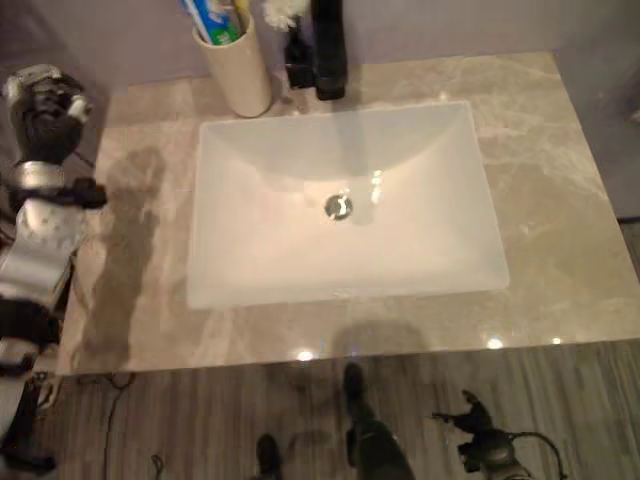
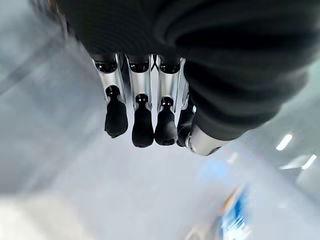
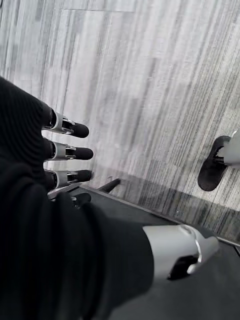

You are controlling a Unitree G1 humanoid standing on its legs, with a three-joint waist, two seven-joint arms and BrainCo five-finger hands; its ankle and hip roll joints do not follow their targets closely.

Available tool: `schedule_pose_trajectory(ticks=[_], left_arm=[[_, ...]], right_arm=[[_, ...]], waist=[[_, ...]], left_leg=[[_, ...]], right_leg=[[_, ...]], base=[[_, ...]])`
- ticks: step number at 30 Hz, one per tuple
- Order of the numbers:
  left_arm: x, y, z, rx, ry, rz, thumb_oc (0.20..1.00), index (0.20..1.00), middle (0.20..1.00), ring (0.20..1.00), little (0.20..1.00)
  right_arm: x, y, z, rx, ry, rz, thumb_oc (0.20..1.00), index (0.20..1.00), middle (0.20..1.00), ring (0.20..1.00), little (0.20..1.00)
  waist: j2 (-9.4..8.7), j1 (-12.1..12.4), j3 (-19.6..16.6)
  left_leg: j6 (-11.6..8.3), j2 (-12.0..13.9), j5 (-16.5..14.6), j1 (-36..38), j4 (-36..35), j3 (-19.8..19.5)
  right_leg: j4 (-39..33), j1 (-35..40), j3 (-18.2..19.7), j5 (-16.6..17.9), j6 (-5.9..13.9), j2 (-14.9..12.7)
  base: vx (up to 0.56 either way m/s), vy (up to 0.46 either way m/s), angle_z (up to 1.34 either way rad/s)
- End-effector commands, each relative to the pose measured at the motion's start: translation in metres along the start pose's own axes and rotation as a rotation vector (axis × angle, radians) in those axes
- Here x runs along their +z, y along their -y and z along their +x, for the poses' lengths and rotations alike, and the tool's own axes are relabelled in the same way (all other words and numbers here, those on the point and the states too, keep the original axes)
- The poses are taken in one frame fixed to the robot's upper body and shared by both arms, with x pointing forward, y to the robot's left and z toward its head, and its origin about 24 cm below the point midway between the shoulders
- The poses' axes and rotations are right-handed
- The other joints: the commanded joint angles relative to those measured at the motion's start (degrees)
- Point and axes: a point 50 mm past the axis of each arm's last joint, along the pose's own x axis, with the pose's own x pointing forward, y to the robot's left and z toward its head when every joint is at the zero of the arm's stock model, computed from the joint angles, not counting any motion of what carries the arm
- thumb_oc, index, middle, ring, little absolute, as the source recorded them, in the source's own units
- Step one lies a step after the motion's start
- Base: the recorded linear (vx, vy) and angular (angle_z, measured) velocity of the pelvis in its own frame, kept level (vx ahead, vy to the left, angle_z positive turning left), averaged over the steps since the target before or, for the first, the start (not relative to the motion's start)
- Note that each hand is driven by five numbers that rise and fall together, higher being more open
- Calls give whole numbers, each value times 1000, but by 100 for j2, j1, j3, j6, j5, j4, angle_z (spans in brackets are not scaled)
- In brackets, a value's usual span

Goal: Put brush and paste in cup on sink, flatten towel.

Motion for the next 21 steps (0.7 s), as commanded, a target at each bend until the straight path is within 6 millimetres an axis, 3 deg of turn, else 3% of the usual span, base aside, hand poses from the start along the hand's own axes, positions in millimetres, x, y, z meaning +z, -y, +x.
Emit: schedule_pose_trajectory(ticks=[1, 2, 4, 5, 6, 7, 8, 9, 11, 12, 13, 14, 15, 16, 17, 18, 19, 20, 21], left_arm=[[15, -29, -20, 134, 121, -100, 467, 467, 467, 467, 467], [15, -30, -21, 134, 118, -99, 711, 711, 711, 711, 711], [3, -35, -38, 122, 66, -38, 1000, 1000, 1000, 1000, 1000], [2, -35, -39, 122, 64, -35, 1000, 1000, 1000, 1000, 1000], [-18, -54, -66, 130, -20, 94, 1000, 1000, 1000, 1000, 1000], [-18, -55, -67, 130, -22, 96, 1000, 1000, 1000, 1000, 1000], [-34, -67, -86, 121, -100, 200, 1000, 1000, 1000, 1000, 1000], [-34, -68, -87, 121, -103, 203, 1000, 1000, 1000, 1000, 1000], [-63, -75, -126, 116, -312, 235, 1000, 1000, 1000, 1000, 1000], [-75, -75, -146, 77, -414, 239, 1000, 1000, 1000, 1000, 1000], [-75, -75, -146, 77, -414, 239, 1000, 1000, 1000, 1000, 1000], [-87, -71, -173, 56, -548, 189, 1000, 1000, 1000, 1000, 1000], [-97, -53, -218, -10, -739, 50, 1000, 1000, 1000, 1000, 1000], [-105, -35, -248, -108, -892, -40, 1000, 1000, 1000, 1000, 1000], [-109, -19, -273, -237, -1001, -80, 1000, 1000, 1000, 1000, 1000], [-109, -18, -273, -238, -1000, -81, 1000, 1000, 1000, 1000, 1000], [-111, 6, -314, -362, -1186, -175, 1000, 1000, 1000, 1000, 1000], [-113, 19, -344, -520, -1298, -167, 1000, 1000, 1000, 1000, 1000], [-108, 27, -354, -571, -1325, -201, 1000, 1000, 1000, 1000, 1000]], right_arm=[[-33, -2, -10, 12, -112, 18, 1000, 1000, 1000, 1000, 1000], [-33, -1, -10, 11, -112, 14, 1000, 1000, 1000, 1000, 1000], [-42, -3, -13, 3, -143, 31, 1000, 1000, 1000, 1000, 1000], [-43, -3, -14, 4, -144, 27, 1000, 1000, 1000, 1000, 1000], [-46, 0, -16, -52, -148, 89, 1000, 1000, 1000, 1000, 1000], [-46, 0, -16, -51, -148, 86, 1000, 1000, 1000, 1000, 1000], [-48, -4, -18, -58, -141, 131, 1000, 1000, 1000, 1000, 1000], [-49, -5, -18, -56, -142, 127, 1000, 1000, 1000, 1000, 1000], [-57, -10, -23, -58, -168, 155, 1000, 1000, 1000, 1000, 1000], [-59, -10, -24, -64, -181, 158, 1000, 1000, 1000, 1000, 1000], [-59, -10, -23, -64, -181, 158, 1000, 1000, 1000, 1000, 1000], [-61, -10, -24, -67, -200, 163, 1000, 1000, 1000, 1000, 1000], [-67, -7, -24, -83, -253, 230, 1000, 1000, 1000, 1000, 1000], [-69, -6, -24, -89, -271, 275, 1000, 1000, 1000, 1000, 1000], [-69, -5, -24, -88, -283, 300, 1000, 1000, 1000, 1000, 1000], [-69, -5, -24, -88, -283, 301, 1000, 1000, 1000, 1000, 1000], [-66, -5, -22, -86, -277, 325, 1000, 1000, 1000, 1000, 1000], [-60, -4, -20, -88, -259, 359, 1000, 1000, 1000, 1000, 1000], [-60, -7, -20, -86, -260, 387, 1000, 1000, 1000, 1000, 1000]], waist=[[-159, -57, -265], [-150, -68, -259], [-225, -76, -256], [-229, -82, -246], [-316, -42, -178], [-335, -47, -170], [-429, 11, -86], [-452, 8, -84], [-555, 133, -5], [-528, 182, 53], [-559, 170, 51], [-513, 232, 108], [-407, 270, 234], [-314, 262, 247], [-240, 250, 232], [-250, 262, 218], [-142, 266, 108], [-96, 282, 18], [-83, 321, -73]], left_leg=[[598, -424, -84, 838, 472, 61], [607, -431, -104, 847, 496, 66], [714, -590, -592, 980, 484, 174], [727, -601, -612, 997, 506, 184], [935, -865, -1041, 1098, 460, 148], [955, -892, -1055, 1104, 484, 159], [1109, -1115, -1271, 1074, 557, 169], [1126, -1143, -1288, 1077, 591, 188], [1308, -1466, -1396, 1000, 708, 236], [1350, -1511, -1405, 1028, 740, 276], [1355, -1547, -1371, 1016, 730, 273], [1379, -1555, -1337, 1063, 701, 354], [1441, -1602, -1107, 1046, 624, 500], [1479, -1594, -945, 1003, 531, 572], [1504, -1568, -818, 983, 420, 633], [1505, -1582, -797, 966, 408, 641], [1524, -1502, -553, 939, 131, 798], [1532, -1462, -448, 891, 59, 954], [1516, -1435, -431, 869, 33, 1079]], right_leg=[[55, 118, 216, -81, 827, -367], [53, 136, 222, -80, 837, -372], [102, 197, 234, 63, 957, -560], [98, 219, 248, 66, 970, -567], [128, 299, 414, 327, 1165, -787], [120, 313, 436, 339, 1183, -808], [116, 344, 573, 532, 1280, -978], [96, 361, 602, 554, 1295, -997], [28, 413, 498, 825, 1387, -1303], [29, 472, 350, 897, 1421, -1371], [20, 459, 361, 921, 1424, -1405], [58, 502, 67, 960, 1441, -1463], [704, 473, -365, 674, 1383, -1540], [1206, 549, -451, 342, 1272, -1417], [1642, 557, -475, 85, 1181, -1308], [1660, 522, -461, 84, 1177, -1321], [2100, 708, -690, -354, 1042, -1127], [2268, 923, -936, -563, 986, -1089], [2241, 1149, -1146, -763, 944, -1094]], base=[[-207, 318, 1], [-181, 267, 5], [-134, 194, 26], [-264, 381, 39], [-201, 290, 28], [-385, 485, -3], [-204, 222, -20], [-386, 393, -20], [-317, 322, -8], [-179, 185, -4], [-182, 182, -2], [-341, 254, -37], [-474, 364, -43], [-497, 353, -58], [-262, 180, -44], [-250, 153, -50], [-215, 110, -35], [-241, 119, -33], [-134, 39, -71]])
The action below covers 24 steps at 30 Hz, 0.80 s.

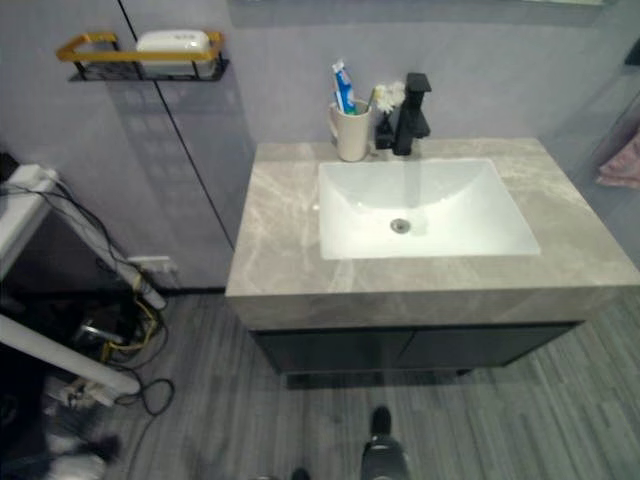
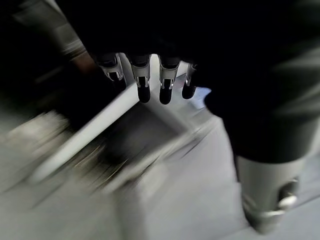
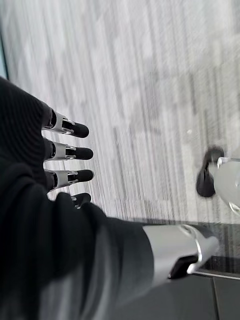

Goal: Put brush and paste in cup on sink, flatten towel.

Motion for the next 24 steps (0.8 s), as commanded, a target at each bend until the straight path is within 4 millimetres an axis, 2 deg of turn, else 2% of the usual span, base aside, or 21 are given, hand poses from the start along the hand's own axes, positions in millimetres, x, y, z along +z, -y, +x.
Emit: schedule_pose_trajectory(ticks=[1, 3, 4, 5, 6, 7, 9, 10, 11, 12, 13, 14, 15, 16, 17, 19, 20, 21, 22, 23, 24], left_arm=[[4, 32, 2, -234, -52, -86, 1000, 1000, 1000, 1000, 1000], [-10, 62, -6, -376, -123, -16, 1000, 1000, 1000, 1000, 1000], [-10, 62, -5, -376, -122, -16, 1000, 1000, 1000, 1000, 1000], [-18, 80, -10, -437, -171, 16, 1000, 1000, 1000, 1000, 1000], [-15, 90, -11, -481, -154, 55, 1000, 1000, 1000, 1000, 1000], [-10, 94, -10, -484, -132, 76, 1000, 1000, 1000, 1000, 1000], [-4, 100, -7, -499, -108, 99, 1000, 1000, 1000, 1000, 1000], [-5, 103, -8, -523, -112, 126, 1000, 1000, 1000, 1000, 1000], [1, 105, -6, -538, -83, 169, 1000, 1000, 1000, 1000, 1000], [1, 104, -3, -528, -80, 211, 1000, 1000, 1000, 1000, 1000], [0, 105, -4, -528, -80, 212, 1000, 1000, 1000, 1000, 1000], [8, 104, 0, -511, -52, 215, 1000, 1000, 1000, 1000, 1000], [15, 106, 1, -517, -25, 214, 1000, 1000, 1000, 1000, 1000], [23, 105, 5, -507, 2, 226, 1000, 1000, 1000, 1000, 1000], [28, 105, 8, -503, 20, 232, 1000, 1000, 1000, 1000, 1000], [31, 102, 9, -465, 32, 209, 1000, 1000, 1000, 1000, 1000], [32, 103, 9, -464, 34, 209, 1000, 1000, 1000, 1000, 1000], [30, 101, 10, -430, 30, 193, 1000, 1000, 1000, 1000, 1000], [33, 101, 11, -423, 33, 173, 1000, 1000, 1000, 1000, 1000], [33, 101, 12, -420, 29, 155, 1000, 1000, 1000, 1000, 1000], [33, 99, 13, -412, 27, 145, 1000, 1000, 1000, 1000, 1000]], right_arm=[[24, -9, 3, 27, 70, 103, 1000, 1000, 1000, 1000, 1000], [31, -14, 3, 41, 80, 164, 1000, 1000, 1000, 1000, 1000], [31, -14, 3, 40, 80, 165, 1000, 1000, 1000, 1000, 1000], [44, -26, 3, 74, 117, 147, 1000, 1000, 1000, 1000, 1000], [53, -31, 3, 89, 143, 128, 1000, 1000, 1000, 1000, 1000], [63, -39, 2, 110, 180, 107, 1000, 1000, 1000, 1000, 1000], [85, -53, -5, 161, 288, 81, 1000, 1000, 1000, 1000, 1000], [91, -59, -9, 187, 334, 47, 1000, 1000, 1000, 1000, 1000], [97, -61, -13, 202, 385, 13, 1000, 1000, 1000, 1000, 1000], [93, -59, -17, 210, 405, -16, 1000, 1000, 1000, 1000, 1000], [92, -59, -17, 209, 403, -17, 1000, 1000, 1000, 1000, 1000], [88, -50, -24, 197, 446, -40, 1000, 1000, 1000, 1000, 1000], [93, -43, -26, 176, 484, -40, 1000, 1000, 1000, 1000, 1000], [94, -36, -30, 159, 509, -42, 1000, 1000, 1000, 1000, 1000], [99, -33, -36, 158, 554, -49, 1000, 1000, 1000, 1000, 1000], [110, -31, -40, 164, 604, -79, 1000, 1000, 1000, 1000, 1000], [111, -31, -40, 164, 605, -78, 1000, 1000, 1000, 1000, 1000], [122, -31, -40, 156, 641, -139, 1000, 1000, 1000, 1000, 1000], [127, -33, -41, 158, 655, -145, 1000, 1000, 1000, 1000, 1000], [128, -36, -41, 172, 655, -144, 1000, 1000, 1000, 1000, 1000], [126, -35, -40, 175, 645, -142, 1000, 1000, 1000, 1000, 1000]], waist=[[-32, -24, -188], [-15, 20, -301], [-14, 27, -297], [-57, 54, -394], [-59, 160, -428], [-82, 248, -480], [-140, 221, -500], [-157, 219, -504], [-174, 91, -481], [-201, -8, -458], [-205, 16, -469], [-280, -202, -461], [-345, -305, -454], [-403, -301, -406], [-433, -330, -340], [-463, -104, -184], [-448, -102, -166], [-558, 123, -33], [-574, 160, -29], [-589, 174, -23], [-615, 162, -56]], left_leg=[[-526, -112, 247, 557, -841, 68], [-552, -85, 160, 553, -769, 399], [-553, -85, 158, 556, -768, 404], [-535, -70, 222, 497, -739, 817], [-529, -60, 231, 479, -749, 1132], [-532, -31, 246, 469, -785, 1434], [-557, 91, 264, 490, -833, 1981], [-611, 202, 293, 525, -824, 2323], [-633, 304, 284, 591, -793, 2522], [-659, 364, 247, 632, -728, 2575], [-663, 371, 249, 621, -712, 2603], [-708, 495, 101, 642, -386, 2727], [-792, 627, 179, 523, -35, 2876], [-981, 947, 223, 301, 662, 2909], [-1173, 1261, 383, 139, 1296, 2742], [-1296, 1436, 739, -186, 2225, 1628], [-1333, 1483, 736, -210, 2288, 1600], [-1115, 1072, 946, -575, 2600, 260], [-1007, 740, 723, -642, 2335, -169], [-936, 613, 585, -723, 2159, -315], [-906, 692, 624, -783, 1852, -271]], right_leg=[[-1029, 1295, -505, -316, 132, 54], [-1135, 1644, -760, -537, 206, 5], [-1134, 1644, -755, -537, 206, 5], [-1262, 1824, -1003, -417, 279, -58], [-1322, 1879, -1220, -281, 355, -153], [-1416, 1932, -1550, -165, 423, -254], [-1642, 1867, -1970, -24, 449, -340], [-1762, 1773, -2027, 60, 422, -370], [-1768, 1659, -2110, 150, 416, -437], [-1757, 1524, -1799, 178, 407, -399], [-1759, 1505, -1779, 180, 392, -394], [-2105, 1504, -1511, 57, 322, -207], [-2331, 1610, -1436, -21, 303, -131], [-2493, 1680, -1184, -128, 153, 59], [-2604, 1739, -865, -266, -9, 298], [-2781, 1922, -344, -455, -230, 645], [-2792, 1935, -347, -462, -253, 680], [-2852, 1917, 161, -373, -363, 719], [-2868, 1893, 411, -345, -333, 714], [-2890, 1902, 611, -334, -308, 741], [-2922, 1898, 701, -330, -285, 753]], base=[[-119, 13, -95], [-86, 12, -124], [-141, -17, -136], [-185, -29, -133], [-218, -52, -234], [-123, -83, -264], [-74, -163, -229], [-31, -220, -197], [8, -231, -195], [13, -172, -188], [44, -255, -191], [32, -274, -182], [50, -443, -153], [55, -417, -107], [99, -406, -98], [66, -214, -135], [-68, -79, -189], [-33, -5, -185], [15, 1, -193], [121, 11, -183], [88, -15, -154]])
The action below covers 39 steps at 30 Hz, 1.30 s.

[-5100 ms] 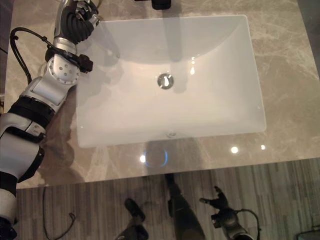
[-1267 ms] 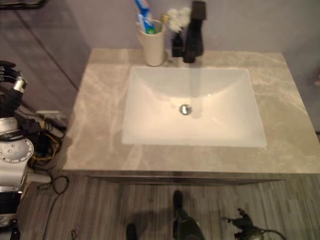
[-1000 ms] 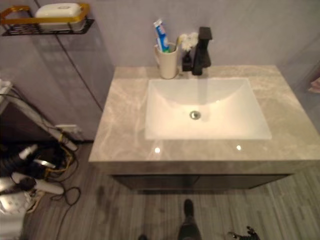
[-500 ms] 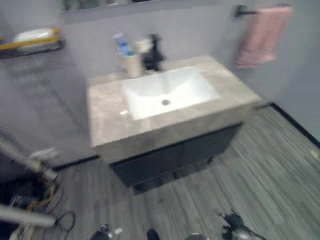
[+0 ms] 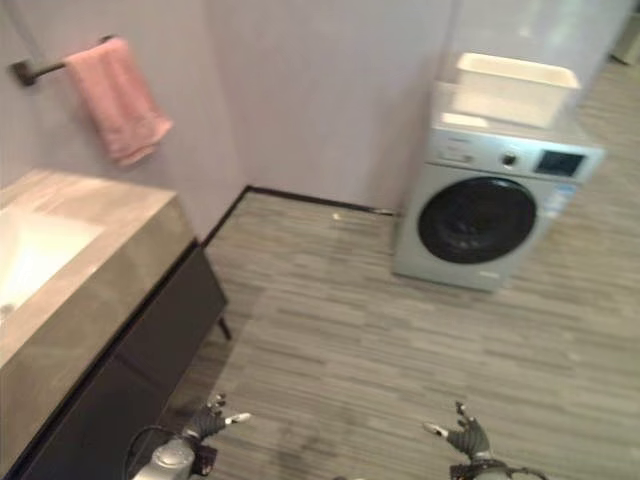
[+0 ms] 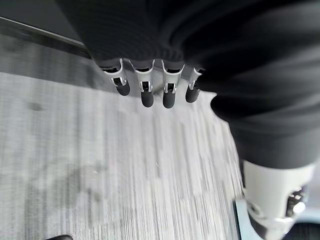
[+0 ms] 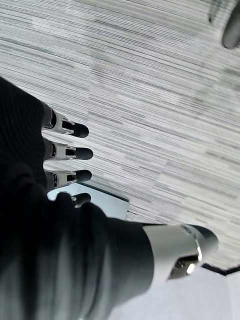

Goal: Put brush and paste in cup on sink, flatten towel.

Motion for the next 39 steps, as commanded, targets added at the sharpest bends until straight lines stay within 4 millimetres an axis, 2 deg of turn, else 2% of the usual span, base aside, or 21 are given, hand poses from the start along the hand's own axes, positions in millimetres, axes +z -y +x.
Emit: schedule_pose_trajectory(ticks=[1, 2, 4, 5, 7, 9, 13, 14, 17, 21, 25, 27, 29, 31, 32, 33, 34, 35, 37, 38, 39], left_arm=[[17, -13, 4, 63, 74, -22, 1000, 1000, 1000, 1000, 1000], [18, -10, 4, 53, 86, -19, 1000, 1000, 1000, 1000, 1000], [19, -9, 4, 49, 88, 0, 1000, 1000, 1000, 1000, 1000], [19, -9, 3, 29, 85, 4, 1000, 1000, 1000, 1000, 1000], [20, -9, 4, 29, 74, -49, 1000, 1000, 1000, 1000, 1000], [41, -8, 3, -8, 165, -149, 1000, 1000, 1000, 1000, 1000], [92, -13, -2, -46, 363, -122, 1000, 1000, 1000, 1000, 1000], [93, -13, -2, -46, 364, -122, 1000, 1000, 1000, 1000, 1000], [127, -21, 5, 48, 456, -69, 1000, 1000, 1000, 1000, 1000], [137, -26, 8, 115, 483, -110, 1000, 1000, 1000, 1000, 1000], [136, -19, 8, 94, 478, -131, 1000, 1000, 1000, 1000, 1000], [130, -14, 6, 65, 469, -115, 1000, 1000, 1000, 1000, 1000], [122, -14, 4, 58, 455, -132, 1000, 1000, 1000, 1000, 1000], [110, -15, 2, 46, 435, -123, 1000, 1000, 1000, 1000, 1000], [107, -17, 1, 43, 433, -106, 1000, 1000, 1000, 1000, 1000], [107, -17, 1, 43, 433, -106, 1000, 1000, 1000, 1000, 1000], [102, -20, 1, 44, 422, -97, 1000, 1000, 1000, 1000, 1000], [91, -22, 2, 40, 382, -95, 1000, 1000, 1000, 1000, 1000], [88, -23, 3, 46, 369, -92, 1000, 1000, 1000, 1000, 1000], [96, -28, 3, 49, 400, -68, 1000, 1000, 1000, 1000, 1000], [96, -28, 3, 48, 400, -68, 1000, 1000, 1000, 1000, 1000]], right_arm=[[27, 4, 8, -14, 116, -2, 1000, 1000, 1000, 1000, 1000], [18, 9, 7, -24, 83, 41, 1000, 1000, 1000, 1000, 1000], [17, 8, 7, -7, 81, 57, 1000, 1000, 1000, 1000, 1000], [-3, -3, 7, 49, -22, 193, 1000, 1000, 1000, 1000, 1000], [-5, -10, 9, 57, -46, 314, 1000, 1000, 1000, 1000, 1000], [2, -20, 13, 90, -40, 452, 1000, 1000, 1000, 1000, 1000], [30, -28, 25, 142, 36, 521, 1000, 1000, 1000, 1000, 1000], [30, -28, 25, 142, 37, 521, 1000, 1000, 1000, 1000, 1000], [53, -35, 31, 153, 117, 585, 1000, 1000, 1000, 1000, 1000], [70, -36, 38, 92, 160, 626, 1000, 1000, 1000, 1000, 1000], [63, -38, 39, 63, 129, 784, 1000, 1000, 1000, 1000, 1000], [47, -38, 37, 16, 81, 931, 1000, 1000, 1000, 1000, 1000], [43, -35, 35, 8, 80, 971, 1000, 1000, 1000, 1000, 1000], [36, -31, 32, 1, 77, 981, 1000, 1000, 1000, 1000, 1000], [36, -28, 31, 11, 86, 988, 1000, 1000, 1000, 1000, 1000], [36, -28, 31, 11, 85, 988, 1000, 1000, 1000, 1000, 1000], [31, -24, 29, 1, 86, 985, 1000, 1000, 1000, 1000, 1000], [21, -19, 23, -22, 79, 988, 1000, 1000, 1000, 1000, 1000], [14, -17, 20, -34, 68, 996, 1000, 1000, 1000, 1000, 1000], [1, -18, 14, -48, 36, 1008, 1000, 1000, 1000, 1000, 1000], [1, -18, 14, -48, 36, 1008, 1000, 1000, 1000, 1000, 1000]], waist=[[-54, 157, 346], [-13, 251, 358], [10, 318, 382], [22, 312, 394], [21, 324, 383], [57, 345, 364], [117, 394, 536], [117, 391, 543], [53, 396, 751], [4, 415, 741], [-8, 477, 619], [15, 515, 593], [128, 498, 653], [296, 419, 688], [306, 330, 670], [312, 334, 659], [285, 255, 652], [279, 136, 566], [347, 15, 507], [349, -207, 481], [364, -202, 487]], left_leg=[[568, -350, 486, -47, -768, 379], [475, -172, 708, -257, -2000, 378], [417, -205, 840, -204, -2286, 230], [418, -265, 658, 32, -2305, 264], [454, -358, 612, 136, -2335, 214], [537, -466, 440, 361, -2331, 286], [707, -504, -167, 350, -1401, 479], [707, -500, -187, 330, -1363, 474], [810, -399, -964, -28, -61, 472], [947, -367, -1331, -259, 587, 309], [1005, -475, -1233, -131, 289, 282], [1066, -740, -1009, 198, -252, 281], [1137, -837, -903, 465, -609, 333], [1184, -848, -817, 759, -1037, 368], [1157, -893, -755, 911, -1264, 328], [1153, -884, -734, 909, -1288, 331], [1120, -994, -689, 1091, -1414, 351], [1002, -1088, -742, 1523, -1897, 435], [876, -1003, -725, 1686, -2073, 367], [594, -839, -611, 2058, -2356, 210], [590, -825, -611, 2074, -2368, 214]], right_leg=[[-605, 282, -134, 207, 742, -298], [-582, 462, -87, 57, 783, -294], [-508, 532, -53, -14, 807, -294], [-304, 561, -135, -159, 821, -324], [-131, 529, -146, -173, 815, -367], [243, 452, -203, -246, 865, -425], [1534, -62, -554, -505, 950, -748], [1563, -75, -555, -521, 951, -751], [2664, -361, -814, -1180, 788, -976], [3043, -436, -831, -1505, 666, -902], [2797, -336, -889, -1281, 813, -904], [3202, -522, -738, -50, 1296, -1073], [3640, -856, -672, 681, 1455, -1291], [3820, -1348, -703, 692, 1464, -1404], [3534, -1526, -627, 487, 1389, -1116], [3504, -1525, -633, 508, 1380, -1102], [2992, -1634, -660, 493, 1361, -915], [1477, -1655, -1072, 608, 1382, -1221], [776, -1729, -942, 703, 1369, -1233], [-32, -2007, -214, 1245, 1595, -1419], [-62, -1982, -224, 1260, 1598, -1401]], base=[[246, 94, -116], [203, 97, -36], [224, 106, 4], [168, 76, -23], [98, 91, -34], [76, 140, -9], [-6, 143, -17], [-70, 98, -23], [-19, 50, -17], [96, 14, 27], [174, 73, 2], [228, 200, 2], [174, 215, -2], [282, 244, -9], [307, 202, -33], [267, 73, -47], [470, 60, -53], [669, 22, -38], [639, -86, -1], [557, -113, 21], [769, -170, 38]])
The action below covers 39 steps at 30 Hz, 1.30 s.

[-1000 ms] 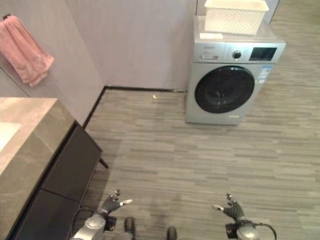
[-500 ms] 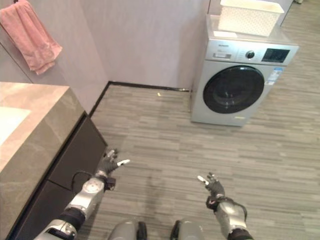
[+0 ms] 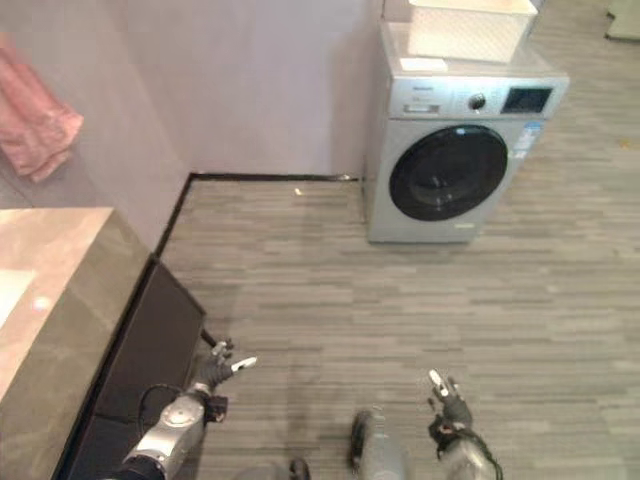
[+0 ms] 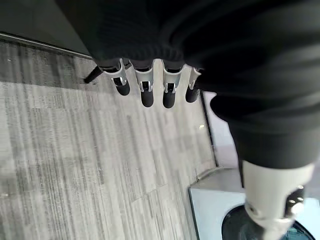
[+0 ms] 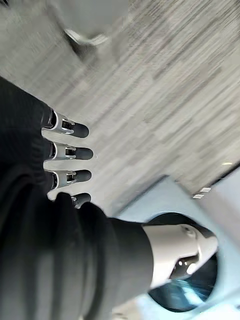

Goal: Put brush and paste in cup on sink, flatten towel.

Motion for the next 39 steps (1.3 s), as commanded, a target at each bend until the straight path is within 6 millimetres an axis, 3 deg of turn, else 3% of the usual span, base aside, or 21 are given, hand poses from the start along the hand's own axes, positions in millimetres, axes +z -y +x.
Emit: schedule_pose_trajectory(ticks=[1, 4, 6, 7, 8, 9, 11, 12, 15, 16, 17, 19, 24, 29, 30, 32, 33, 34, 35, 37, 39], left_arm=[[32, -11, 2, -10, 168, 65, 1000, 1000, 1000, 1000, 1000], [31, -13, 1, -14, 170, 61, 1000, 1000, 1000, 1000, 1000], [27, -11, 2, -28, 146, 53, 1000, 1000, 1000, 1000, 1000], [27, -11, 2, -28, 146, 54, 1000, 1000, 1000, 1000, 1000], [23, -12, 4, 0, 115, -1, 1000, 1000, 1000, 1000, 1000], [29, -6, 7, -35, 123, -15, 1000, 1000, 1000, 1000, 1000], [38, -6, 9, -46, 146, 22, 1000, 1000, 1000, 1000, 1000], [48, -3, 12, -61, 172, 27, 1000, 1000, 1000, 1000, 1000], [49, 1, 15, -74, 171, 28, 1000, 1000, 1000, 1000, 1000], [50, 2, 14, -82, 176, 39, 1000, 1000, 1000, 1000, 1000], [50, 2, 14, -82, 176, 39, 1000, 1000, 1000, 1000, 1000], [43, -5, 12, -59, 161, 64, 1000, 1000, 1000, 1000, 1000], [36, -23, 4, -25, 157, 31, 1000, 1000, 1000, 1000, 1000], [45, -26, 4, -31, 192, 68, 1000, 1000, 1000, 1000, 1000], [46, -29, 1, -35, 200, 72, 1000, 1000, 1000, 1000, 1000], [47, -29, -1, -42, 211, 65, 1000, 1000, 1000, 1000, 1000], [47, -29, -1, -41, 211, 65, 1000, 1000, 1000, 1000, 1000], [47, -30, -2, -43, 210, 82, 1000, 1000, 1000, 1000, 1000], [47, -26, -1, -63, 213, 120, 1000, 1000, 1000, 1000, 1000], [46, -26, 0, -51, 204, 111, 1000, 1000, 1000, 1000, 1000], [43, -24, 0, -54, 194, 86, 1000, 1000, 1000, 1000, 1000]], right_arm=[[16, -2, 2, 46, 67, -3, 1000, 1000, 1000, 1000, 1000], [13, 10, -4, 33, 47, -56, 1000, 1000, 1000, 1000, 1000], [12, 24, -10, 12, 40, -20, 1000, 1000, 1000, 1000, 1000], [12, 24, -10, 12, 39, -19, 1000, 1000, 1000, 1000, 1000], [13, 26, -9, -9, 43, -16, 1000, 1000, 1000, 1000, 1000], [19, 25, -8, 10, 49, -25, 1000, 1000, 1000, 1000, 1000], [28, 19, -5, 33, 64, -91, 1000, 1000, 1000, 1000, 1000], [32, 17, -3, 36, 70, -92, 1000, 1000, 1000, 1000, 1000], [29, 25, -11, 38, 67, -63, 1000, 1000, 1000, 1000, 1000], [35, 23, -14, 74, 79, -125, 1000, 1000, 1000, 1000, 1000], [35, 23, -14, 74, 79, -125, 1000, 1000, 1000, 1000, 1000], [43, 17, -16, 147, 93, -269, 1000, 1000, 1000, 1000, 1000], [53, -5, -22, 295, 108, -393, 1000, 1000, 1000, 1000, 1000], [34, -17, -21, 337, 58, -385, 1000, 1000, 1000, 1000, 1000], [24, -19, -21, 342, 32, -383, 1000, 1000, 1000, 1000, 1000], [21, -28, -20, 373, 27, -370, 1000, 1000, 1000, 1000, 1000], [21, -28, -20, 373, 27, -371, 1000, 1000, 1000, 1000, 1000], [20, -30, -20, 384, 28, -370, 1000, 1000, 1000, 1000, 1000], [17, -36, -21, 414, 19, -364, 1000, 1000, 1000, 1000, 1000], [14, -41, -21, 433, 15, -364, 1000, 1000, 1000, 1000, 1000], [16, -43, -22, 449, 19, -376, 1000, 1000, 1000, 1000, 1000]], waist=[[31, -200, -123], [-20, -340, -179], [3, -539, -333], [-7, -549, -345], [-10, -529, -395], [-204, -399, -309], [-356, -160, -73], [-487, -67, 9], [-419, -113, -104], [-442, -39, -93], [-443, -42, -91], [-425, 136, -101], [-444, 230, -186], [-752, 401, -212], [-853, 430, -248], [-763, 432, -150], [-773, 433, -149], [-723, 376, -112], [-648, 187, -28], [-509, 166, 1], [-419, 30, 49]], left_leg=[[-658, 298, 531, 1568, -928, -359], [-749, 435, 591, 1879, -1011, -486], [-1026, 875, 1644, 1787, -418, -680], [-1025, 864, 1658, 1771, -424, -691], [-1074, 1141, 2334, 1510, 343, -611], [-935, 1500, 2669, 356, 2256, -403], [-951, 1666, 2294, -178, 3001, -169], [-872, 1369, 2041, -640, 2960, -46], [-1073, 1745, 1823, -847, 1287, 1258], [-1008, 1400, 1830, -1083, 118, 1132], [-1008, 1396, 1833, -1079, 113, 1131], [-1279, 1556, 2644, -1501, -1459, 841], [-1439, 2093, 3016, -1462, -1429, 1468], [-1085, 1743, 2315, -1856, -342, 1274], [-753, 1351, 1940, -1711, -308, 1335], [-524, 1046, 1762, -1429, -514, 1225], [-514, 1028, 1764, -1417, -536, 1237], [-390, 828, 1636, -1288, -658, 1123], [-301, 483, 1576, -814, -1075, 954], [-332, 455, 1500, -372, -1329, 874], [-336, 355, 1545, -187, -1402, 557]], right_leg=[[-739, -60, 782, 1623, 462, -366], [-512, -81, 890, 1665, 489, -237], [-120, 82, 1147, 1508, 224, 386], [-131, 75, 1145, 1518, 223, 372], [-169, 274, 974, 1327, 52, 551], [-290, 769, 687, 903, -434, 666], [-364, 1239, 546, 531, -593, 846], [-497, 1384, 492, 565, -592, 756], [-686, 1895, 27, 310, -368, 658], [-684, 2037, -118, 204, -272, 557], [-684, 2039, -120, 203, -271, 555], [-834, 2481, -223, 53, -125, 513], [-731, 3027, -315, -268, 25, 378], [-257, 3160, -195, 313, 142, -196], [576, 3009, -64, 1208, 214, -526], [1476, 2503, 59, 1513, 197, -498], [1500, 2487, 76, 1506, 207, -516], [1810, 2316, 319, 1495, 235, -280], [1951, 1541, 402, 1027, 145, 208], [1529, 1373, -123, 772, 127, -2], [855, 1001, 301, 584, -34, 467]], base=[[227, -57, 39], [626, -270, 44], [626, -396, 104], [489, -355, 128], [603, -619, 59], [606, -616, 70], [566, -557, 71], [696, -443, 46], [611, -102, 49], [450, 58, 60], [456, 82, 45], [530, 148, 48], [525, 245, -3], [407, 377, 4], [448, 587, 10], [414, 550, 41], [274, 313, 57], [498, 525, 75], [659, 601, 69], [570, 346, 72], [444, 92, 67]])
